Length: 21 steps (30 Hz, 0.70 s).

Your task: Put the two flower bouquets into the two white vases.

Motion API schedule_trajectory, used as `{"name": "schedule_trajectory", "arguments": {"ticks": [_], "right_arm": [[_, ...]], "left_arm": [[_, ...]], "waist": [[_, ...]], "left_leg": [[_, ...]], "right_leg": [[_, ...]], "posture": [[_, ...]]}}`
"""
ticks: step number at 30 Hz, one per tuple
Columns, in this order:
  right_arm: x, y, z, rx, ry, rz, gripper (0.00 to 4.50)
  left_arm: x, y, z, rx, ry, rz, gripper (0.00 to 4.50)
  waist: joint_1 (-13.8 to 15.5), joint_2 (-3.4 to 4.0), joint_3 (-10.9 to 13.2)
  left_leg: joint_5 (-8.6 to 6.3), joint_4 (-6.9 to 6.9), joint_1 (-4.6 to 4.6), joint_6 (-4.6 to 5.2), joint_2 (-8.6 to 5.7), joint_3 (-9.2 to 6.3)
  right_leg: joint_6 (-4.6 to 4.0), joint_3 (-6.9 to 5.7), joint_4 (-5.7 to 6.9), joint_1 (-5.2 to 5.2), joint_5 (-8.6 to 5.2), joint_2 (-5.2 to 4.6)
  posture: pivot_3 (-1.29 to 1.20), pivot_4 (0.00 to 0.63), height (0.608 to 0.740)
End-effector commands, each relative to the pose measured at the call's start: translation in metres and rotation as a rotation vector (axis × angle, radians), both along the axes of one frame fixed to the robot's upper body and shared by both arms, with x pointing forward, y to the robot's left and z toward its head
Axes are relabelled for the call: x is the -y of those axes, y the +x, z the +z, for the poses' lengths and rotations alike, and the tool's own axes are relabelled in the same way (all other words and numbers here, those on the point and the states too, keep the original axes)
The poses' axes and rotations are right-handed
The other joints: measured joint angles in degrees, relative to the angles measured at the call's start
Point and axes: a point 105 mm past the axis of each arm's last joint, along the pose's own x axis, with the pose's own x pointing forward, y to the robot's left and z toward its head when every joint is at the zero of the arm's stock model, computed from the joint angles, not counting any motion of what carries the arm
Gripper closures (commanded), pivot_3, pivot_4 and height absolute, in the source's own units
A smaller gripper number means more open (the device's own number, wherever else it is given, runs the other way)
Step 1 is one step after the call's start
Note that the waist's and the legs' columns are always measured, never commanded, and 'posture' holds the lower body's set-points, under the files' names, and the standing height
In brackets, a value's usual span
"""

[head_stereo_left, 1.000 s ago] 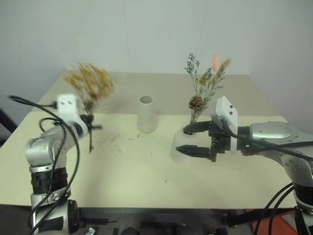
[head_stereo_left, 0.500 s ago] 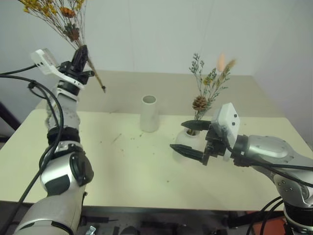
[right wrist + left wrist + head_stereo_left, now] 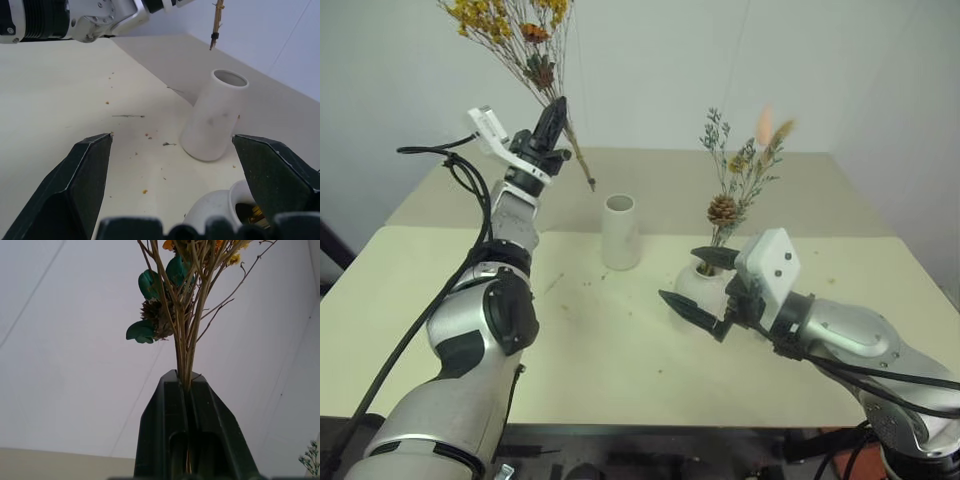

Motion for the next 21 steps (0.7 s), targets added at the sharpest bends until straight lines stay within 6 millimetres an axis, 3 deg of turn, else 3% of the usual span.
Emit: {"name": "schedule_trajectory", "arguments": {"ticks": [1, 11, 21], "right_arm": [[0.005, -0.009, 0.007, 0.040, 0.008, -0.042, 0.00], [0.008, -0.017, 0.007, 0.038, 0.009, -0.090, 0.00], [0.012, -0.024, 0.007, 0.023, 0.012, -0.097, 0.00]], "left_arm": [[0.008, -0.005, 0.024, 0.072, -0.009, -0.013, 4.47], [0.023, -0.003, 0.011, 0.062, 0.034, -0.026, 4.47], [0.038, 0.001, -0.021, 0.006, 0.160, -0.019, 4.47]], "waist": [[0.04, 0.00, 0.00], [-0.04, 0.00, 0.00], [0.05, 0.00, 0.00]], "left_leg": [[0.00, 0.00, 0.00, 0.00, 0.00, 0.00], [0.00, 0.00, 0.03, 0.00, 0.00, 0.00], [0.00, 0.00, 0.06, 0.00, -0.01, 0.00]], "right_leg": [[0.00, 0.00, 0.00, 0.00, 0.00, 0.00], [0.00, 0.01, 0.02, 0.02, 0.00, 0.00], [0.00, 0.01, 0.04, 0.04, 0.00, 0.00]], "posture": [[0.00, 0.150, 0.740], [0.00, 0.150, 0.740], [0.00, 0.150, 0.740]]}}
